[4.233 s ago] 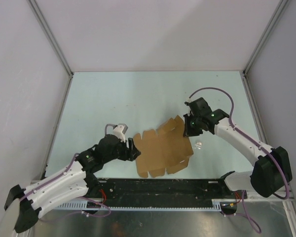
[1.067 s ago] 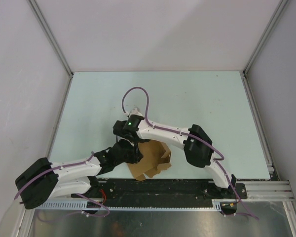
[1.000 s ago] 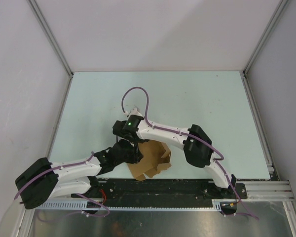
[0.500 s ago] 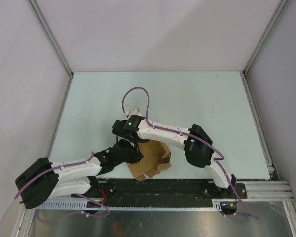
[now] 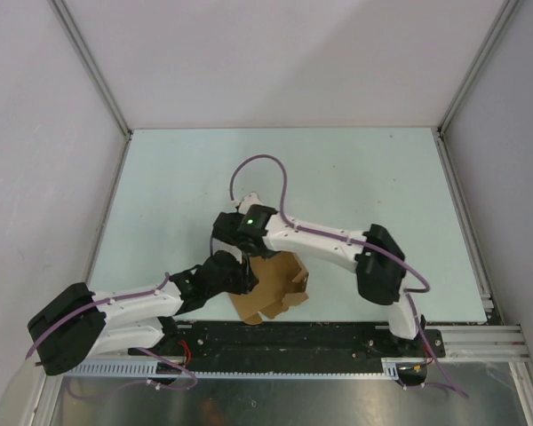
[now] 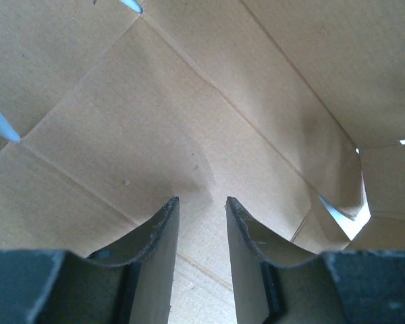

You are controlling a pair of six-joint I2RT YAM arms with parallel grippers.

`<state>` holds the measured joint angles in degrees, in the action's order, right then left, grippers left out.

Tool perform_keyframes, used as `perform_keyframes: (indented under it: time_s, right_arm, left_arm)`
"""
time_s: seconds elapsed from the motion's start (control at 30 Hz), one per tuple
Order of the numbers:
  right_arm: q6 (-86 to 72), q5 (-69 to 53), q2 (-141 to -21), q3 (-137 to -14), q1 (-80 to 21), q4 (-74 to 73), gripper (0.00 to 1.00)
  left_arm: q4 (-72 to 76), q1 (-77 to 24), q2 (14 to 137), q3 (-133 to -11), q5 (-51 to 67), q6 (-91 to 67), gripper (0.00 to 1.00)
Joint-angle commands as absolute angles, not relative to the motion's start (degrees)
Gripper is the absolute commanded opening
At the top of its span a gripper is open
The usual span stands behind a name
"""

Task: Fold the paper box

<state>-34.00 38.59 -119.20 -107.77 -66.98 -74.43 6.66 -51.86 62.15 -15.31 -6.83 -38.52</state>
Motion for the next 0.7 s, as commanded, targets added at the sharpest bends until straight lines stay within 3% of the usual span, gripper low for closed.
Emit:
perform_keyframes:
  time_s: [0.0,0.2,0.43,0.57,0.67]
  right_arm:
    - [-33.8,34.8,-105.6,-101.8,-62.9,-68.3,0.42]
    - [-33.2,23.4,-91.3,-86.5,-53.5,-56.1,0.45]
    - [-32.4,17.2,-84.6,-76.0,-47.5,-49.2,0.52]
    - [-37.5,10.0,-79.0,-66.7,-42.7,-41.8,0.59]
    - [-44.7,11.3,-73.2,-58.7,-40.8,-38.7,0.61]
  left_arm:
    - [7.4,-52.1,62.1,-15.0,-5.4,-37.6,0.39]
    - [7.2,-52.1,61.8,-14.9,-5.5,-37.6,0.39]
    - [7.1,-52.1,61.9,-15.2,-5.3,-37.7,0.40]
    - [7.0,-52.0,61.9,-15.4,-5.4,-37.8,0.40]
    - [6.9,-52.1,61.6,-15.3,-5.5,-38.1,0.40]
